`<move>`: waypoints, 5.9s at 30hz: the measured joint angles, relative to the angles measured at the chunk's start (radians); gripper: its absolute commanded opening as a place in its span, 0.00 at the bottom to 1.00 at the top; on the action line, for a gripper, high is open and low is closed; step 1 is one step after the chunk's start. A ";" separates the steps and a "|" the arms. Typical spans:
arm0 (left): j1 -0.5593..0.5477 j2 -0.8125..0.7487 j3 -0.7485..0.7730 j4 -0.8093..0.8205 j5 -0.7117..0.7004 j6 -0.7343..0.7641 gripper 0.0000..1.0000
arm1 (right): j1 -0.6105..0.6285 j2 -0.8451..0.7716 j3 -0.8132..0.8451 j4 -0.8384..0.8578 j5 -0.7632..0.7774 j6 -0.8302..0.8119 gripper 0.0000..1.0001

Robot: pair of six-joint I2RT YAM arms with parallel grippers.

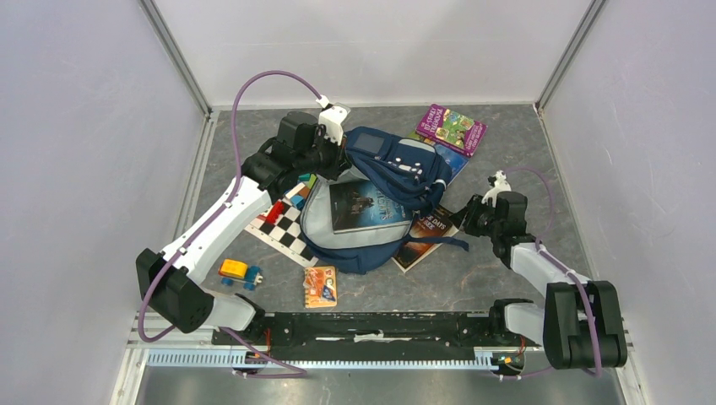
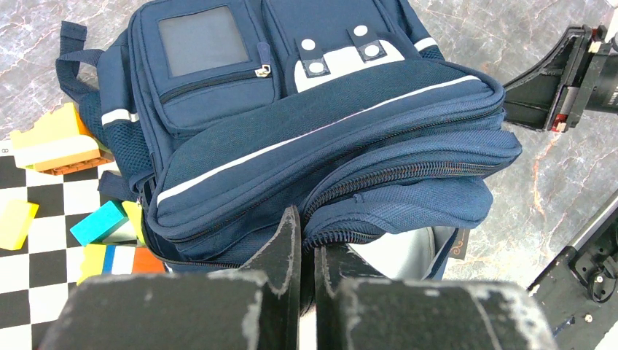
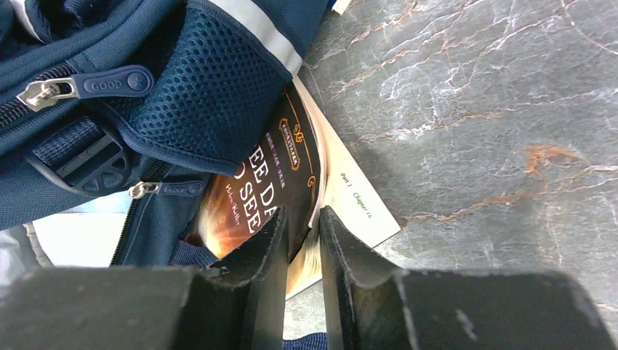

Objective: Pack the student bag
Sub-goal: Pick up the book from the center of the board, then place the book in the student bag.

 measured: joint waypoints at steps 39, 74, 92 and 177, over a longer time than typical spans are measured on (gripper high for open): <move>0.008 -0.103 -0.105 0.345 0.500 -0.128 1.00 | 0.063 -0.322 0.671 -0.396 0.029 -0.285 0.00; -0.095 -0.064 -0.308 0.716 0.618 -0.386 0.02 | 0.068 -0.277 0.526 -0.074 -0.387 -0.119 0.98; -0.097 -0.078 -0.331 0.923 0.713 -0.509 0.02 | 0.227 -0.217 0.355 0.461 -0.481 0.238 0.47; -0.607 0.187 -0.051 0.173 -0.842 0.371 0.02 | 0.227 -0.542 0.464 -0.959 0.089 -0.297 0.00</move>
